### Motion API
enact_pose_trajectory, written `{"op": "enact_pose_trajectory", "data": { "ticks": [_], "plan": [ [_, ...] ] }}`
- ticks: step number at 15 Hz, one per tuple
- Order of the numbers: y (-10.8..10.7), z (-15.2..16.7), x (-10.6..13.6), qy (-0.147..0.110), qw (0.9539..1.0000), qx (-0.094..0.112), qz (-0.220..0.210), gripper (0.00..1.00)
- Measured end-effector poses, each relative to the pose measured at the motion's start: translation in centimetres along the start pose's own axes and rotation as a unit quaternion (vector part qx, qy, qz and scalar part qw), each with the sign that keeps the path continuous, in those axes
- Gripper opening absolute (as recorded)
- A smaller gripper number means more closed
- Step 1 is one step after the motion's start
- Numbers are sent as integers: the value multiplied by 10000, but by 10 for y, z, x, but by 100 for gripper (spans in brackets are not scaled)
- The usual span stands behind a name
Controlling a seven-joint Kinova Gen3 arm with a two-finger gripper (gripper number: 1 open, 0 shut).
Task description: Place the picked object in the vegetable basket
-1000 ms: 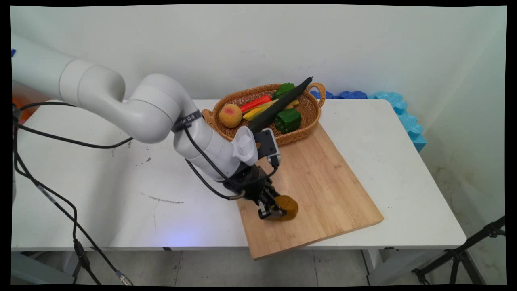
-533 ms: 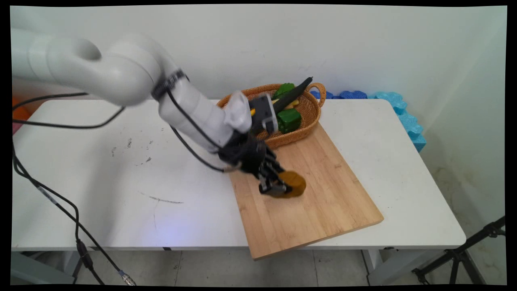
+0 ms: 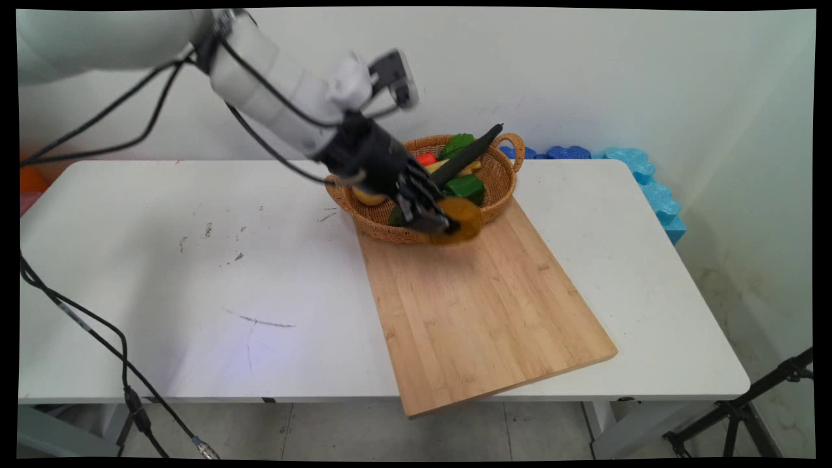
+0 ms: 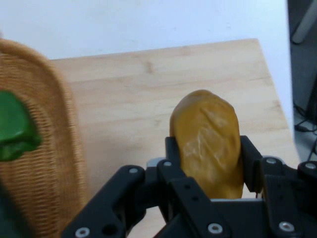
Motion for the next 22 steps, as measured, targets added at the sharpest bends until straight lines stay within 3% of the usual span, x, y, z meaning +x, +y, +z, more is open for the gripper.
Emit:
{"op": "enact_pose_trajectory", "data": {
  "ticks": [5, 10, 15, 22],
  "plan": [
    [-48, -24, 0, -48, 9992, 376, -160, 0],
    [-76, -17, -9, -220, 9967, 652, -425, 0],
    [-103, 12, -18, -436, 9930, 890, -637, 0],
    [-120, 59, -24, -602, 9906, 963, -761, 0]
  ]
}}
